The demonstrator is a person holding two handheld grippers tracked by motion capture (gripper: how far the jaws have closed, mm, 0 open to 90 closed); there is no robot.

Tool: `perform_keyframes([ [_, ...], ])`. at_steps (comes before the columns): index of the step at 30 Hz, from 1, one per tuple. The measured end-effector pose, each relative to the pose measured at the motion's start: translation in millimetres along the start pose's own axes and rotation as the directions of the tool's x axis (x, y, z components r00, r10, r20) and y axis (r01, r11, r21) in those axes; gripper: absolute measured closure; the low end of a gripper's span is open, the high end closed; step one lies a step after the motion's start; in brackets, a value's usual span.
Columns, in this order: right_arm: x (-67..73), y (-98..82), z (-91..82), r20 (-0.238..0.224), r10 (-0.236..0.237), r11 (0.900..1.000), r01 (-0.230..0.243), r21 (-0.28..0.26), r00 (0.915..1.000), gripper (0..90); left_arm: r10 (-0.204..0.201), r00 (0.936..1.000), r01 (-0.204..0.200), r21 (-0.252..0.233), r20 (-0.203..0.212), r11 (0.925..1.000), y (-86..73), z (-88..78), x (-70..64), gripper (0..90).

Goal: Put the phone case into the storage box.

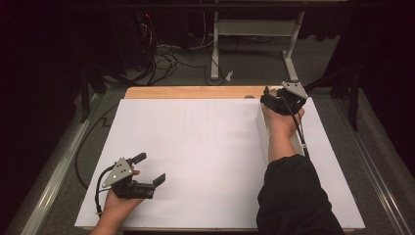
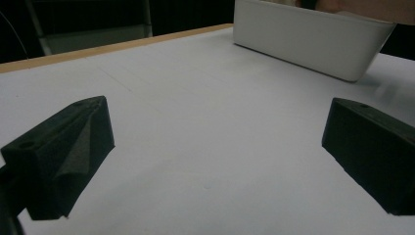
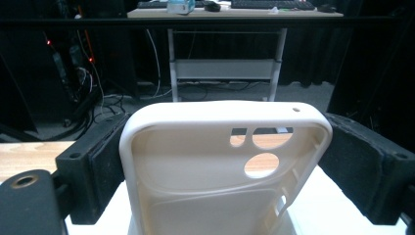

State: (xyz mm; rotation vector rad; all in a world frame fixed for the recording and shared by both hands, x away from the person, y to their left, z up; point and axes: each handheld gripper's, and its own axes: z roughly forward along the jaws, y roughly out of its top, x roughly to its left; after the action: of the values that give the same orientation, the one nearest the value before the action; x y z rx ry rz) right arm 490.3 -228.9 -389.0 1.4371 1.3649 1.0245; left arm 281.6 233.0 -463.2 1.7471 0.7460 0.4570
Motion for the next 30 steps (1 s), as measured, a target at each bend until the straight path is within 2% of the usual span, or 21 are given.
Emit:
perform_keyframes([
  [2, 2.1, 0.7, 1.9, -0.005, -0.018, 1.000, 0.018, 0.001, 0.9998, 9.9, 0.000, 1.0000, 0.000, -0.001, 0.001, 1.0000, 0.0, 0.0, 0.0, 0.1],
  [9, 3.0, 0.1, 4.7, -0.016, -0.032, 0.999, 0.031, -0.007, 0.9994, 9.9, -0.002, 1.0000, 0.002, -0.001, 0.002, 1.0000, -0.4, -0.4, 0.6, 0.1],
  [30, 2.3, 5.8, 15.6, -0.031, -0.038, 0.999, 0.039, 0.018, 0.9988, 7.8, -0.008, 1.0000, 0.008, -0.003, -0.001, 1.0000, -1.0, -0.8, 2.5, 0.1],
])
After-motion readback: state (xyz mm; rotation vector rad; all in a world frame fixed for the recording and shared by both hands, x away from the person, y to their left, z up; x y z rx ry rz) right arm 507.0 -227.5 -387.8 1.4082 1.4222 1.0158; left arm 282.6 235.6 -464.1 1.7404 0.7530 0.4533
